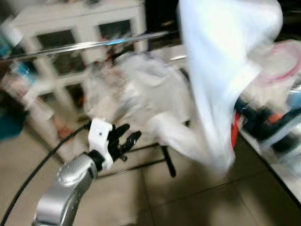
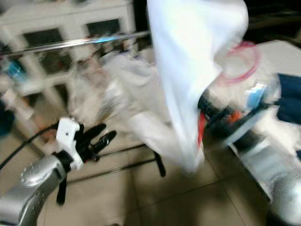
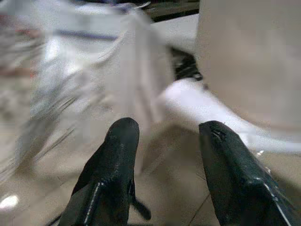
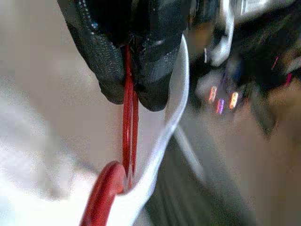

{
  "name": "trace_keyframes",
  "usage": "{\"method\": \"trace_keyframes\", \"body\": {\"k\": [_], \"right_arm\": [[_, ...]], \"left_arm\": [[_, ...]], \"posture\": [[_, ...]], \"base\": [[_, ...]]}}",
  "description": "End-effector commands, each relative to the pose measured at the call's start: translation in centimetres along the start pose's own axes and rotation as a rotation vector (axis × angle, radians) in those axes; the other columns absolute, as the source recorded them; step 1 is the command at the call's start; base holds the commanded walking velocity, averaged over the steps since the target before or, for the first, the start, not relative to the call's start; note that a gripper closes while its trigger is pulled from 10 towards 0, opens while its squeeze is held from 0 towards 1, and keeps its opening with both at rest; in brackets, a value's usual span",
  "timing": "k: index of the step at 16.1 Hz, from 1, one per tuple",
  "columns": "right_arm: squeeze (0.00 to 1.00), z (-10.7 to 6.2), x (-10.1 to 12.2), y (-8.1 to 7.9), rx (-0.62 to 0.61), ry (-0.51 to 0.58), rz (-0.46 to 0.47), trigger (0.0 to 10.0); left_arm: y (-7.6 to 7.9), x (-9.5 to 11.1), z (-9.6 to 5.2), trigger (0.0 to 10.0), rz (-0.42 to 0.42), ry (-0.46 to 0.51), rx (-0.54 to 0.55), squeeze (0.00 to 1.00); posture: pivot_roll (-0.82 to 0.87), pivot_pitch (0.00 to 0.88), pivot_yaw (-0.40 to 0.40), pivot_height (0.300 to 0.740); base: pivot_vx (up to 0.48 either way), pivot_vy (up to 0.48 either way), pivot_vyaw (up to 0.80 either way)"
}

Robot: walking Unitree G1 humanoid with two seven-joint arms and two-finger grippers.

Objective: Hang hanger

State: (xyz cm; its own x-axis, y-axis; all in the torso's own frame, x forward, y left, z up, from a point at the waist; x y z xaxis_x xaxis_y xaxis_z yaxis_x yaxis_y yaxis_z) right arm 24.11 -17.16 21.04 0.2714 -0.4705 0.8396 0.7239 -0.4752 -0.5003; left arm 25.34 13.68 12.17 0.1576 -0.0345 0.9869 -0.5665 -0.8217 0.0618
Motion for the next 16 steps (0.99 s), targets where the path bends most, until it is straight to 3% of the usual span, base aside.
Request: {"method": "trace_keyframes", "body": {"k": [1,5,8,13,14,16], "right_arm": [[0.00,0.1,-2.0,-0.3,0.016,-0.100,0.015,10.0],[0.00,-1.6,-4.0,1.1,-0.045,-0.156,0.061,10.0],[0.00,-2.2,-5.1,1.6,-0.075,-0.206,0.047,10.0],[0.00,-1.6,-6.2,2.7,-0.147,-0.241,-0.016,10.0],[0.00,-1.3,-6.6,3.4,-0.203,-0.257,-0.058,10.0],[0.00,-0.6,-8.0,6.3,-0.425,-0.310,-0.156,10.0]], "left_arm": [[-0.1,-0.1,-0.1,10.0,0.002,-0.010,0.000,0.00],[-0.5,-0.8,-0.4,10.0,0.030,-0.054,-0.006,0.00],[-0.6,-1.2,-0.6,10.0,0.035,-0.075,-0.017,0.00],[-1.0,-1.5,-0.6,10.0,0.049,-0.087,0.024,0.00],[-1.4,-1.6,-0.6,10.0,0.052,-0.084,0.058,0.00],[-2.3,-2.2,-0.2,10.0,0.094,-0.108,0.123,0.00]], "posture": [[-0.09,0.000,0.056,0.740],[-0.09,0.000,0.059,0.740],[-0.09,0.000,0.059,0.740],[-0.08,0.000,0.047,0.740],[-0.08,0.000,0.045,0.740],[-0.08,0.000,0.042,0.740]], "base": [[0.000,0.000,0.76],[0.000,0.000,0.77],[0.000,0.000,0.77],[0.000,0.000,0.77],[0.000,0.000,0.77],[0.000,0.000,0.00]]}}
Point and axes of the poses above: a point about 5 cm out from each wrist's last joint towards the gripper, its own z axis pointing out of the wrist towards the gripper, its own x axis along the axis of the wrist's last joint, y = z × x, the point moved 2 cm from there along z, pointing out of the wrist towards the gripper, and after that the axes turned 2 degrees about z, right-handed, at the moved point
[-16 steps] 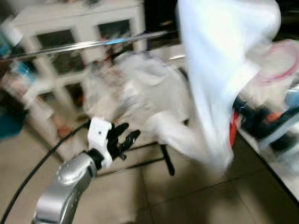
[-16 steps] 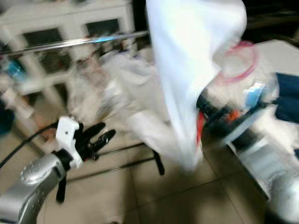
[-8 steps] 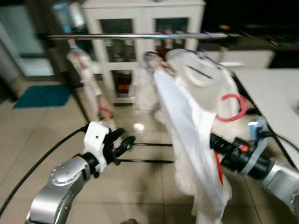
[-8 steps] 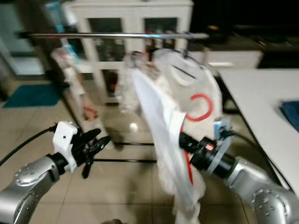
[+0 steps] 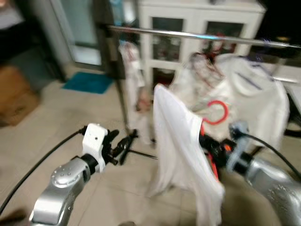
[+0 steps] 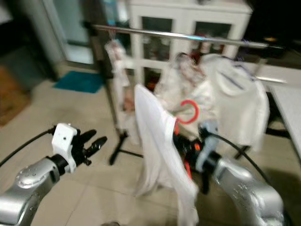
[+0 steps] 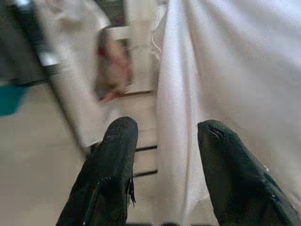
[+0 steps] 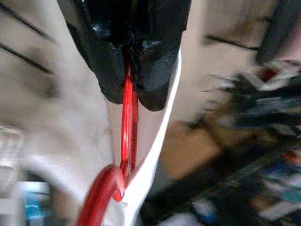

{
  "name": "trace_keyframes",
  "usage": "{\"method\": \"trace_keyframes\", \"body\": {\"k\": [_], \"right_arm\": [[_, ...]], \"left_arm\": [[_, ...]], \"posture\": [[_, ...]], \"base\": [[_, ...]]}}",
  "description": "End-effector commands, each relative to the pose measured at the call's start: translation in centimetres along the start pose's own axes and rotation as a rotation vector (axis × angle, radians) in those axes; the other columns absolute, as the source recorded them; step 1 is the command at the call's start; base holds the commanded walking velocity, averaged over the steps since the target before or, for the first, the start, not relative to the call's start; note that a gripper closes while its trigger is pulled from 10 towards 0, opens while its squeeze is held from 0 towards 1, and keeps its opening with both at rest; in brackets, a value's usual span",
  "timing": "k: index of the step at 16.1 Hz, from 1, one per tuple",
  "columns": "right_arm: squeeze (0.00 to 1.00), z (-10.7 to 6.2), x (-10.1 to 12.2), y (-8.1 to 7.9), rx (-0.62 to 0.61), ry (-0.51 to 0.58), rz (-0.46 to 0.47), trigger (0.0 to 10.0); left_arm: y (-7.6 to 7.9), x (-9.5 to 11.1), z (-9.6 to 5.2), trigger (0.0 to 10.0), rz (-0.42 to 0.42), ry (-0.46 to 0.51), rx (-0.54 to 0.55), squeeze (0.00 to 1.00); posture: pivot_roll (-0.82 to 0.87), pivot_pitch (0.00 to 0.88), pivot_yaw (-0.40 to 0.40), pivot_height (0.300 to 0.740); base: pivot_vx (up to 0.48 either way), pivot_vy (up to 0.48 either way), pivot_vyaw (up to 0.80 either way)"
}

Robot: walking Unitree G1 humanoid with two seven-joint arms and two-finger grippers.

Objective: Hang hanger

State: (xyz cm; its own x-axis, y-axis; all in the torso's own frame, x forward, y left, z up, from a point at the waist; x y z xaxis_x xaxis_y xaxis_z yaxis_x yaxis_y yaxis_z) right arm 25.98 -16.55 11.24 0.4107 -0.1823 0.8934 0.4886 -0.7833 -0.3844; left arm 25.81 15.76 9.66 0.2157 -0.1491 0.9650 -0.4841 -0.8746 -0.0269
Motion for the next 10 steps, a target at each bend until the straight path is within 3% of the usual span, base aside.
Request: {"method": "trace_keyframes", "body": {"k": [1,3,5,7,8,10], "right_arm": [[0.00,0.3,-0.3,0.7,-0.077,-0.002,-0.036,10.0],[0.00,2.0,-1.3,1.3,-0.203,-0.031,-0.036,10.0],[0.00,2.6,-1.5,0.9,-0.215,-0.032,-0.041,10.0],[0.00,3.1,-1.2,0.2,-0.170,-0.030,-0.096,10.0],[0.00,3.2,-1.0,0.0,-0.155,-0.033,-0.107,10.0],[0.00,3.2,-0.1,-1.5,-0.008,-0.061,-0.186,10.0]], "left_arm": [[-0.2,0.3,0.3,10.0,0.030,0.006,0.020,0.00],[0.0,0.2,1.0,10.0,0.027,0.017,0.025,0.00],[0.0,0.2,1.2,10.0,0.018,0.019,0.038,0.00],[-0.5,0.3,1.3,10.0,0.030,0.019,0.049,0.00],[-0.8,0.3,1.2,10.0,0.042,0.020,0.057,0.00],[-3.4,-0.2,0.9,10.0,0.058,-0.012,0.145,0.00]], "posture": [[-0.08,0.000,0.043,0.740],[-0.07,0.000,0.048,0.740],[-0.07,0.000,0.051,0.740],[-0.07,0.000,0.059,0.740],[-0.07,0.000,0.061,0.740],[-0.07,0.000,0.060,0.740]], "base": [[0.000,0.000,0.00],[0.000,0.206,-0.40],[0.000,0.480,-0.80],[0.000,0.444,-0.76],[0.000,0.000,-0.43],[0.000,0.000,0.00]]}}
Point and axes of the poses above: a point about 5 cm out from each wrist's last joint towards the gripper, its own z axis pointing out of the wrist towards the gripper, its own x axis along the axis of the wrist's last joint, y = z × x, the point moved 2 cm from there along z, pointing out of the wrist towards the gripper, and after that the axes turned 2 degrees about z, right-handed, at the moved point
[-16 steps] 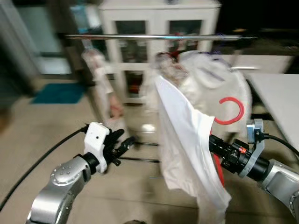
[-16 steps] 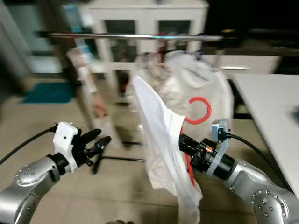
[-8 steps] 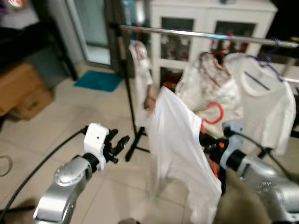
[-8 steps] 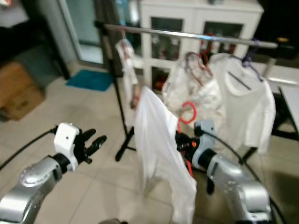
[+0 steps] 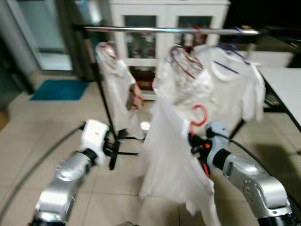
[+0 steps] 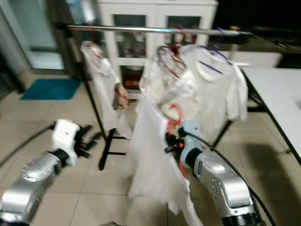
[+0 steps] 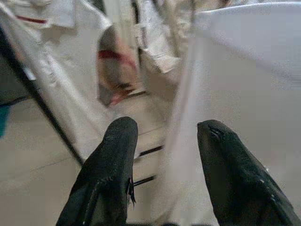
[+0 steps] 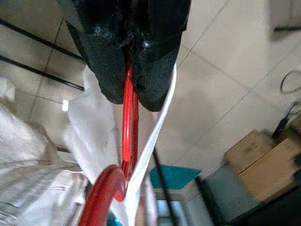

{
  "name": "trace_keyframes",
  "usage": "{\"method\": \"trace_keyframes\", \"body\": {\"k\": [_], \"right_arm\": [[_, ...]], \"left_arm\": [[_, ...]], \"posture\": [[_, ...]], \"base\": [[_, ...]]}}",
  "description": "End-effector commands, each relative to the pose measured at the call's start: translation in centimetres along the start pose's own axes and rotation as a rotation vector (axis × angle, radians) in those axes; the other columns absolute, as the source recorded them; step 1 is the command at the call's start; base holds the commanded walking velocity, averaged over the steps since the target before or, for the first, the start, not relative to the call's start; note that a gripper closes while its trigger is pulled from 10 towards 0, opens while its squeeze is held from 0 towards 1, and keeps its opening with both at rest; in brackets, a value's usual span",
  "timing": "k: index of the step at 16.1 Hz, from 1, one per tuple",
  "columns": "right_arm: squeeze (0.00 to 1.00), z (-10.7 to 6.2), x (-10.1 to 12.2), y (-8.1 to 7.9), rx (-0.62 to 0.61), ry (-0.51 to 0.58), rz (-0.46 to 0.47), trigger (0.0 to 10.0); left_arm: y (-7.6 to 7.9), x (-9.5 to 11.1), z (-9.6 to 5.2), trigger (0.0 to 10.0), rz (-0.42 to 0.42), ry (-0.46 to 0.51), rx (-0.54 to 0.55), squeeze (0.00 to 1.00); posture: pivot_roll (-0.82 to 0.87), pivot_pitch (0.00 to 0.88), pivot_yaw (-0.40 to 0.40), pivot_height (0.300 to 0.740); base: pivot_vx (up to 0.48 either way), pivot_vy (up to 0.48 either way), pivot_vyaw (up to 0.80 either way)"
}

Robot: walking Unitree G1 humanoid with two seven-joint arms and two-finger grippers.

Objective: Hang hanger

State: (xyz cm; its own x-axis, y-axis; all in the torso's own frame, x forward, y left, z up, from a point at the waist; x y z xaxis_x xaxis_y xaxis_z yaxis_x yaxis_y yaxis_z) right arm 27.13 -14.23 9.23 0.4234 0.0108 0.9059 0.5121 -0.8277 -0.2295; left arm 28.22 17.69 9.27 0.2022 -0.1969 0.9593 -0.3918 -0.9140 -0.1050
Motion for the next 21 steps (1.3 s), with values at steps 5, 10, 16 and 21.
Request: {"method": "trace_keyframes", "body": {"k": [5,10,16,21], "right_arm": [[0.00,-1.4,3.8,-2.6,0.328,0.068,-0.129,10.0],[0.00,-3.3,5.4,-3.2,0.534,0.062,-0.225,10.0],[0.00,-4.2,6.1,-3.8,0.689,0.060,-0.272,10.0],[0.00,-4.5,6.3,-3.9,0.746,0.044,-0.295,10.0]], "left_arm": [[-4.2,1.3,0.5,10.0,0.134,-0.007,0.034,1.00],[-5.5,5.4,-1.2,10.0,0.164,0.150,-0.208,0.00],[-6.8,5.1,-4.8,10.0,0.158,0.042,-0.501,0.00],[-7.9,4.7,-5.8,0.0,0.145,-0.027,-0.574,0.00]], "posture": [[-0.07,0.000,0.057,0.740],[-0.07,0.000,0.062,0.740],[-0.06,0.000,0.052,0.740],[-0.06,0.000,0.053,0.740]], "base": [[0.000,0.000,0.00],[0.000,0.000,0.00],[0.000,0.000,0.00],[0.000,0.000,0.00]]}}
Point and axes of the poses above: a point about 5 cm out from each wrist's last joint towards the gripper, its own z axis pointing out of the wrist towards the gripper, its own x axis along the axis of the wrist's last joint, y = z × x, the point moved 2 cm from there along z, pointing out of the wrist towards the gripper, and after that the axes turned 2 degrees about z, right-handed, at the moved point
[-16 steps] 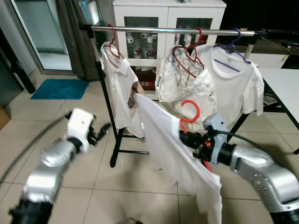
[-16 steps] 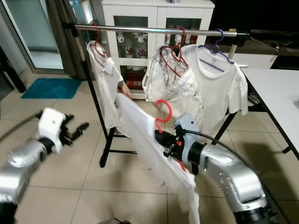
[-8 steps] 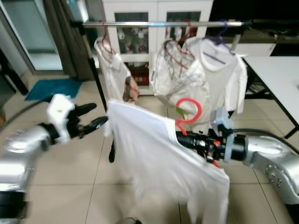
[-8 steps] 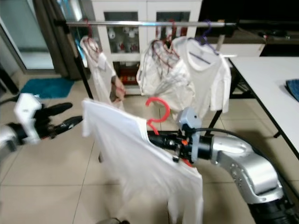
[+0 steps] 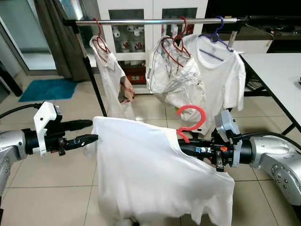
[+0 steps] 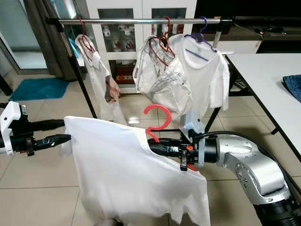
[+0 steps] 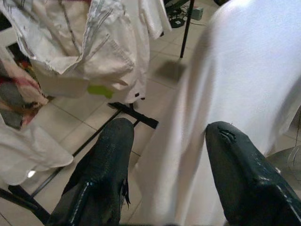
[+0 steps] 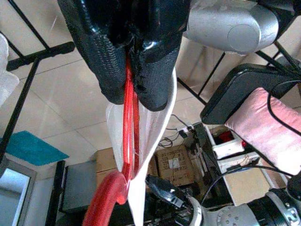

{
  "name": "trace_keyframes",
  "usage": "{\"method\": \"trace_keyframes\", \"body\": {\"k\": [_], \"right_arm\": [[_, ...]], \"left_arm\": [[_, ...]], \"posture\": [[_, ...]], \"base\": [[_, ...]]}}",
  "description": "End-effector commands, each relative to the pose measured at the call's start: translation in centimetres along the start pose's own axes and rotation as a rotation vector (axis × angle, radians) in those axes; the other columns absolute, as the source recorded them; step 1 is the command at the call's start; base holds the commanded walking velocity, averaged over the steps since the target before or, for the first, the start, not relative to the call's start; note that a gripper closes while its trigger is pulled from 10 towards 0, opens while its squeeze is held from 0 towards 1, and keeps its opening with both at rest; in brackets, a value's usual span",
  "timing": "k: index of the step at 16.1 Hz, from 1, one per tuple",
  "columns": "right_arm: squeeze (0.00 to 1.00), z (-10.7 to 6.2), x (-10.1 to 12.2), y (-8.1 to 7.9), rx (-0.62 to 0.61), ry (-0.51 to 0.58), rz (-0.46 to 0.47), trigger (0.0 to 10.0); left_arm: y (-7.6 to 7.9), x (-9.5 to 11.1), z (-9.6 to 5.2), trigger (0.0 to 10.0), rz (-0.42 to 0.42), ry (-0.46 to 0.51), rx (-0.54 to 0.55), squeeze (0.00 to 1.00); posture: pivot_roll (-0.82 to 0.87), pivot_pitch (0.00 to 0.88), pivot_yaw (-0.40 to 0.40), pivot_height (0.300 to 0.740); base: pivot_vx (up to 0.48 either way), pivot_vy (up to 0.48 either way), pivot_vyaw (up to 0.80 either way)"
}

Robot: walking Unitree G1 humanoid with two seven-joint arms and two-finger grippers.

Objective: Hang hanger

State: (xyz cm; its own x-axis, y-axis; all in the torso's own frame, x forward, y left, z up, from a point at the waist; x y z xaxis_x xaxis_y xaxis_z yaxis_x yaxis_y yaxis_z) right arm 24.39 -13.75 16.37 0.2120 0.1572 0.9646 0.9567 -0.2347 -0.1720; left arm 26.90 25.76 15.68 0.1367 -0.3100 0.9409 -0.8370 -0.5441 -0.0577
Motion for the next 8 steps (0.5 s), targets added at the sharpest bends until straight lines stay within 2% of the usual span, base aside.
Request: {"method": "trace_keyframes", "body": {"k": [1,8], "right_arm": [[0.00,0.0,1.1,-0.3,0.039,0.032,-0.039,10.0],[0.00,0.1,1.2,-0.6,0.071,0.036,-0.043,10.0]], "left_arm": [[-0.4,0.4,-0.3,0.0,0.009,0.002,-0.005,0.00],[0.2,0.0,1.5,0.0,-0.052,0.044,-0.105,0.00]], "posture": [[-0.06,0.000,0.052,0.740],[-0.07,0.000,0.054,0.740]], "base": [[0.000,0.000,0.00],[0.000,0.000,0.00]]}}
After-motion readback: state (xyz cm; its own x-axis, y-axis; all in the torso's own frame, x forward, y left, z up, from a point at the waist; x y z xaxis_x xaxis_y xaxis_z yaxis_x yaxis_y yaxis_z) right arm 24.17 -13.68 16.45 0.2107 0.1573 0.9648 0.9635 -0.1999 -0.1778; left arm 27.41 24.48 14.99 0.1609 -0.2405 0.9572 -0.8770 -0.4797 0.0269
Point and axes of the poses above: a point about 5 cm out from each wrist's last joint towards the gripper, its own z axis pointing out of the wrist towards the gripper, its own x axis along the axis of the wrist's last joint, y = z × x, the point moved 2 cm from there along z, pointing out of the wrist towards the gripper, and after that the axes turned 2 degrees about z, right-handed, at the moved point
